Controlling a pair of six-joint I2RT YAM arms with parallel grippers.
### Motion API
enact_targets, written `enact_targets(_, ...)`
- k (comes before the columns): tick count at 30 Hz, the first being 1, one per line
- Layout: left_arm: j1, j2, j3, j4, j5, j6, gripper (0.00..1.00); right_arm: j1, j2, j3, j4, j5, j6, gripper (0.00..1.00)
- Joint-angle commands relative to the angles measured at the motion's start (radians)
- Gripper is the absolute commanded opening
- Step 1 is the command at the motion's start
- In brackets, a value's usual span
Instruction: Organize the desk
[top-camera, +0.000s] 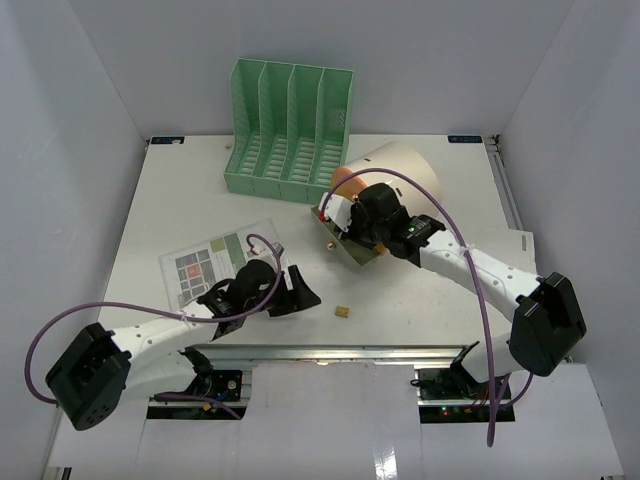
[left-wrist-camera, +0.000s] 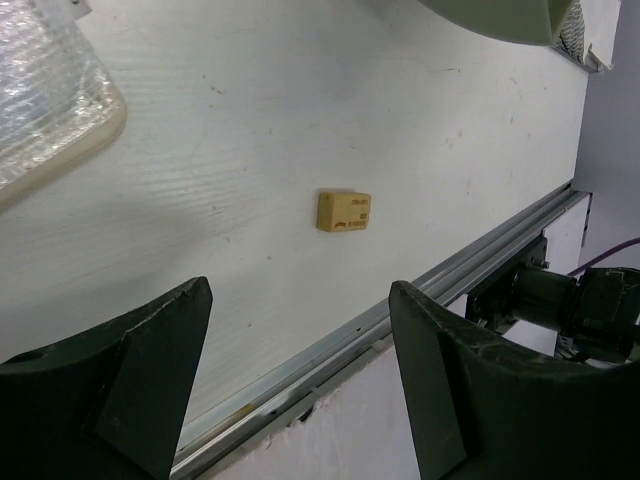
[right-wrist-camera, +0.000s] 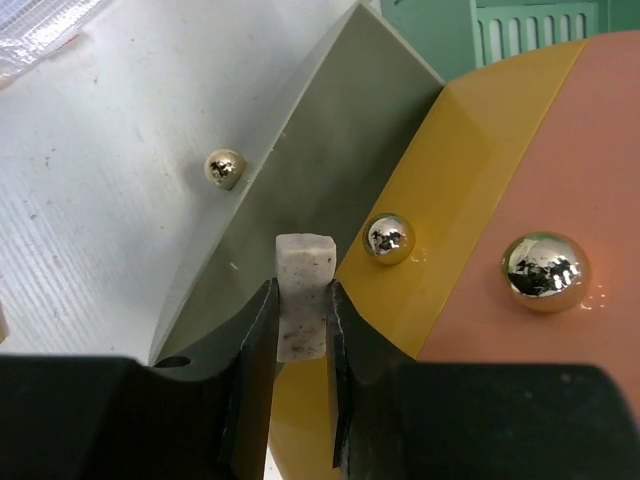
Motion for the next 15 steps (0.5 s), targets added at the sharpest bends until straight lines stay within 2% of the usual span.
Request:
enact_targets(1,-0.100,0.110,0.083,0.033,-0.156,-0.085,0.83,0.002,0.038,-0.028,0.089,0.113,0.048,0.32)
enact_targets(4,-0.149,0.180,0.116,0.033,-0.185,-0.095,0.82,0.003,0.033,-0.039,0.083,0.088,0.043,0.44)
enact_targets(8,-0.203,0.251,0.162,0.030,-0.222,-0.045,0.83,0.003,0.015,-0.051,0.068,0.044,0.037,0.55)
enact_targets(13,-0.247,0.318,0.215,0.014,-0.253,0.076,0.84,0.003,-0.015,-0.038,-0.005,-0.072,0.030,0.59)
enact_targets(15,-0.255,0.332,0.222,0.030,-0.239,0.126,0.84,-0.004,-0.035,-0.010,-0.058,-0.192,-0.005,0.59)
